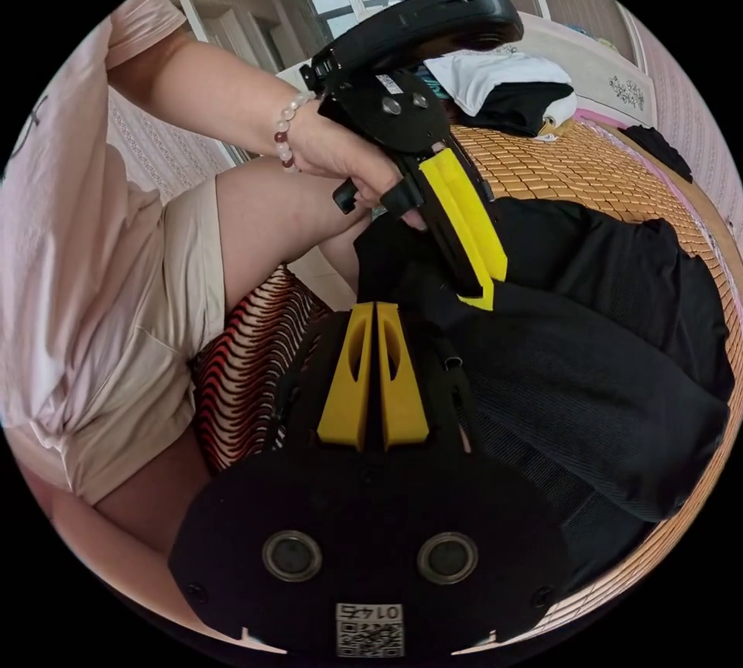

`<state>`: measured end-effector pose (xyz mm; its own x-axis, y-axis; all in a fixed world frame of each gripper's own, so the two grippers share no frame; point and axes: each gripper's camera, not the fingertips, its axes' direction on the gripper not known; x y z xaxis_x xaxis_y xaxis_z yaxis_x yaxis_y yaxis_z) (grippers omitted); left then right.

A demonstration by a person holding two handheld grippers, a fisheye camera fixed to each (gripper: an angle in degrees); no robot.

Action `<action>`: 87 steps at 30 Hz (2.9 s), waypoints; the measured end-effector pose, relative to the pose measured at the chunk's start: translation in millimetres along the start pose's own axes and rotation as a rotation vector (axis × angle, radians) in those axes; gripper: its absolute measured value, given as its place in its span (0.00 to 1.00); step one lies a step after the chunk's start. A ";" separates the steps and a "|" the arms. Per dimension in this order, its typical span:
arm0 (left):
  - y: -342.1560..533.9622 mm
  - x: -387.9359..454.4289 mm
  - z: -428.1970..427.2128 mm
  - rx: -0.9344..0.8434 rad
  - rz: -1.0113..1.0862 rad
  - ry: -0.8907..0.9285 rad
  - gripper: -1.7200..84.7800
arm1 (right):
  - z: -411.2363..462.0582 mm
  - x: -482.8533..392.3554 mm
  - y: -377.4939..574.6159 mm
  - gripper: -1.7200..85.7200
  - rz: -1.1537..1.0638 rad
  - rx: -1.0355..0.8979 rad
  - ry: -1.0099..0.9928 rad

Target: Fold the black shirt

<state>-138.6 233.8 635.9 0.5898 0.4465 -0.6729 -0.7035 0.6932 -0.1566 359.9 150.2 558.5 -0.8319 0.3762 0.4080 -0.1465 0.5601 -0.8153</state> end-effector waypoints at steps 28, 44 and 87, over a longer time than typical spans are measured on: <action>-33.0 -91.0 -169.1 0.115 0.033 -0.044 0.02 | -107.6 86.6 18.9 0.11 0.195 0.088 0.629; -394.0 -133.7 -86.8 0.092 -0.121 0.167 0.12 | -107.2 175.4 46.7 0.03 0.498 -0.043 0.820; 110.4 -40.9 -215.5 0.018 -0.127 0.097 0.11 | -57.3 44.3 2.9 0.07 0.338 0.072 0.317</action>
<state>-325.9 170.1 490.3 0.6319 0.2987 -0.7152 -0.6180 0.7511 -0.2323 353.3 210.8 597.7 -0.6365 0.7418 0.2112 0.0579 0.3190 -0.9460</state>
